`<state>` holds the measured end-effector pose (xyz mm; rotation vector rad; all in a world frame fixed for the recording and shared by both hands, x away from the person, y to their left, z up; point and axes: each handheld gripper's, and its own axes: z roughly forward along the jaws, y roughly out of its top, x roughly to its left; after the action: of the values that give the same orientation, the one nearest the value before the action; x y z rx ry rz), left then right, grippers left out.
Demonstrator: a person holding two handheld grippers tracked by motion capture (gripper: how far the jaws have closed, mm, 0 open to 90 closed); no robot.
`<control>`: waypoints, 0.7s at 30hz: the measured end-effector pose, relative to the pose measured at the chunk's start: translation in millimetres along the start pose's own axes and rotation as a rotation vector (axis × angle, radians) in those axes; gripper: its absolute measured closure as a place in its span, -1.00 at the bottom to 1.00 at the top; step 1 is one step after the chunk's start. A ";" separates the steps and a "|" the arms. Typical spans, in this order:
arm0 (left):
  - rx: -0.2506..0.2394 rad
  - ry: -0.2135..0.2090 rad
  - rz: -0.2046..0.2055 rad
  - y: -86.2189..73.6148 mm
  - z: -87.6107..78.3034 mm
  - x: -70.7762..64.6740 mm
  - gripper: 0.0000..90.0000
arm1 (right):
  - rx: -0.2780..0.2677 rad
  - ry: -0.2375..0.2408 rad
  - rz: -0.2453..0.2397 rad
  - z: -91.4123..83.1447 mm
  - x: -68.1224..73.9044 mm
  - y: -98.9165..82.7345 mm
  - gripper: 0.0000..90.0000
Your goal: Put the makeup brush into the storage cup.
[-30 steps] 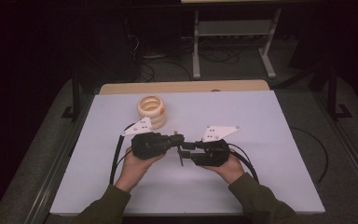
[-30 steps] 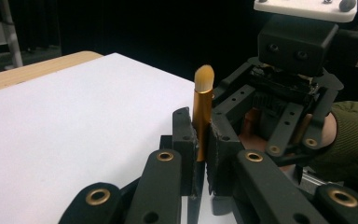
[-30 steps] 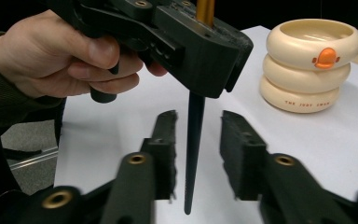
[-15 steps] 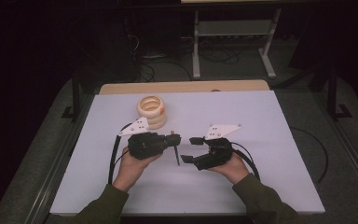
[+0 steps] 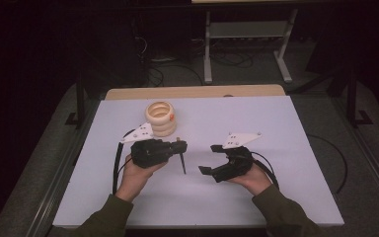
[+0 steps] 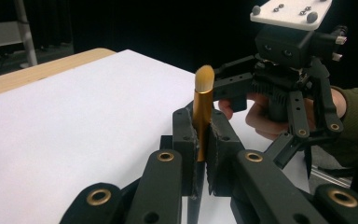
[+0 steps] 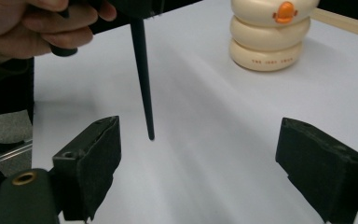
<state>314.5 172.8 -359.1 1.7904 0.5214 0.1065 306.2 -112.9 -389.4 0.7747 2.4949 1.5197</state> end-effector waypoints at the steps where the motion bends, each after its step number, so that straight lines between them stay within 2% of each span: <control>1: -0.001 0.000 0.003 0.1 -0.7 0.3 0.86 | 0.009 -0.007 0.002 -2.0 -0.3 -1.3 -0.70; 5: 0.004 0.005 0.000 0.6 -3.4 0.9 0.86 | 0.017 -0.019 0.023 -10.4 -3.9 -6.7 -0.71; 14: 0.011 0.015 -0.005 1.0 -9.7 4.1 0.86 | 0.042 -0.080 0.016 -23.8 -8.6 -21.7 -0.72; 21: 0.014 0.023 -0.009 2.4 -16.2 6.6 0.86 | 0.029 -0.126 0.013 -39.4 -11.8 -30.7 -0.72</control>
<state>315.6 189.5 -353.4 1.8022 0.5476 0.1173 291.3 -161.1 -398.3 0.8649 2.4294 1.3955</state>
